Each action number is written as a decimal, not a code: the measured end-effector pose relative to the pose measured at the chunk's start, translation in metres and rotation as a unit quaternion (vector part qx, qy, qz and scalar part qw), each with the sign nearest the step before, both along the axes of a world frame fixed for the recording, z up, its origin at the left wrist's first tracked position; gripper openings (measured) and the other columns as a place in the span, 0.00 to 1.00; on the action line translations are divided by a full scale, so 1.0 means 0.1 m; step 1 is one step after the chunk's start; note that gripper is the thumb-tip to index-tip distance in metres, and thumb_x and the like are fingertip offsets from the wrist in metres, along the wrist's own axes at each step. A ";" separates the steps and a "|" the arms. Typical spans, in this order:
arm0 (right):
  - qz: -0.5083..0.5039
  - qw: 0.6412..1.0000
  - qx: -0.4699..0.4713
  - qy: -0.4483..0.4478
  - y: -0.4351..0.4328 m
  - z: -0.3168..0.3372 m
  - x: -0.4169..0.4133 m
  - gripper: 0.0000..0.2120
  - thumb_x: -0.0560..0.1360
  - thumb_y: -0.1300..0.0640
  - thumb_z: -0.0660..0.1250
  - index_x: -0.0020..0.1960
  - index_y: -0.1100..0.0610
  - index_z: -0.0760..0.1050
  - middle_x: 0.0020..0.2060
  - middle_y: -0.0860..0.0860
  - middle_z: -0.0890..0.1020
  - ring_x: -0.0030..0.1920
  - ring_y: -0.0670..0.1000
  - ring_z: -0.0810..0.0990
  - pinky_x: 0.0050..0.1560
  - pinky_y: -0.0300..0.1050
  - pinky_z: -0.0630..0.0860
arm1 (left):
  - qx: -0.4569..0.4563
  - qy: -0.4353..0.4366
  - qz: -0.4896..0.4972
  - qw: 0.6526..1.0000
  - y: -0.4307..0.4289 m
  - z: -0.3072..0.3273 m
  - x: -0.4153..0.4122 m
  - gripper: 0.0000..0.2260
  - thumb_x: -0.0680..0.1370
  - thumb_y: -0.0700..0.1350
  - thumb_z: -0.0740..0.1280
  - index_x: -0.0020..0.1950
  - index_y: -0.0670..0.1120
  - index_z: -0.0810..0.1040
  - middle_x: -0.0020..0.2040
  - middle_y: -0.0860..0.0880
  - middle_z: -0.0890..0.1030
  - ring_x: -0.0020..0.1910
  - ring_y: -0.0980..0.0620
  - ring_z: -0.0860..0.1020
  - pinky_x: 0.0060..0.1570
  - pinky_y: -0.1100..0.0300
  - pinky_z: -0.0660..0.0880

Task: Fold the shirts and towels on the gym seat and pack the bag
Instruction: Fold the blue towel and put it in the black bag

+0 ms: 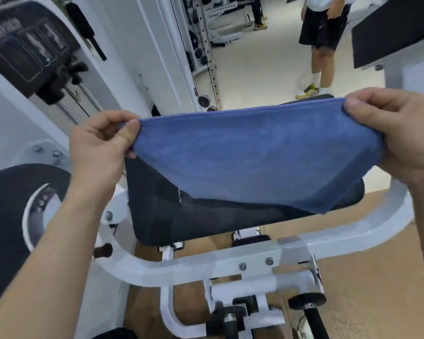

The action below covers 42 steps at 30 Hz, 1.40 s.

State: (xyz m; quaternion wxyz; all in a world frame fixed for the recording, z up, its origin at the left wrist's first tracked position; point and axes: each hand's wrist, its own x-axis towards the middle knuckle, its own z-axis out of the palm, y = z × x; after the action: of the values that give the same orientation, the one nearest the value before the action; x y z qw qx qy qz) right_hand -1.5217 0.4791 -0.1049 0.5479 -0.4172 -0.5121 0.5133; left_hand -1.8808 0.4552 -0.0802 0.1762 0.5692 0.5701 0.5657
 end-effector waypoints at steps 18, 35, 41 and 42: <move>-0.107 0.920 -0.056 -0.373 1.59 -0.95 -0.96 0.02 0.72 0.57 0.72 0.42 0.54 0.82 0.35 0.50 0.82 0.37 0.51 0.83 0.46 0.52 0.82 | -0.203 -0.036 0.151 0.967 1.15 -1.36 -0.65 0.07 0.75 0.40 0.71 0.40 0.52 0.82 0.39 0.52 0.83 0.40 0.55 0.79 0.43 0.58 0.79; -0.108 0.901 0.031 -0.418 2.18 -1.12 -1.14 0.03 0.75 0.58 0.70 0.48 0.55 0.81 0.41 0.48 0.80 0.45 0.47 0.76 0.45 0.37 0.68 | -0.141 -0.004 0.213 0.967 1.78 -1.53 -0.82 0.04 0.73 0.43 0.73 0.42 0.53 0.84 0.39 0.58 0.82 0.40 0.60 0.79 0.47 0.64 0.76; -0.123 0.863 0.095 -0.481 2.25 -1.20 -1.23 0.06 0.76 0.58 0.67 0.51 0.58 0.80 0.51 0.55 0.81 0.54 0.55 0.77 0.51 0.42 0.68 | -0.139 -0.003 0.227 0.964 1.82 -1.52 -0.83 0.05 0.72 0.43 0.74 0.40 0.54 0.83 0.37 0.57 0.82 0.37 0.60 0.78 0.44 0.65 0.76; -0.126 0.869 0.082 -0.472 2.26 -1.19 -1.24 0.06 0.76 0.58 0.67 0.51 0.58 0.80 0.51 0.55 0.81 0.53 0.55 0.77 0.50 0.41 0.67 | -0.139 -0.004 0.230 0.963 1.82 -1.52 -0.83 0.05 0.71 0.43 0.74 0.40 0.54 0.83 0.37 0.57 0.82 0.37 0.61 0.78 0.44 0.65 0.76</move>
State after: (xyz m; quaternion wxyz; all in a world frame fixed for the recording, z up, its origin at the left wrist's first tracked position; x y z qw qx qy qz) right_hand -1.6458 0.7047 -0.2238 0.3332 -0.6239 -0.6933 0.1378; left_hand -1.9634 0.6373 -0.2326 0.1212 0.3907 0.7580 0.5081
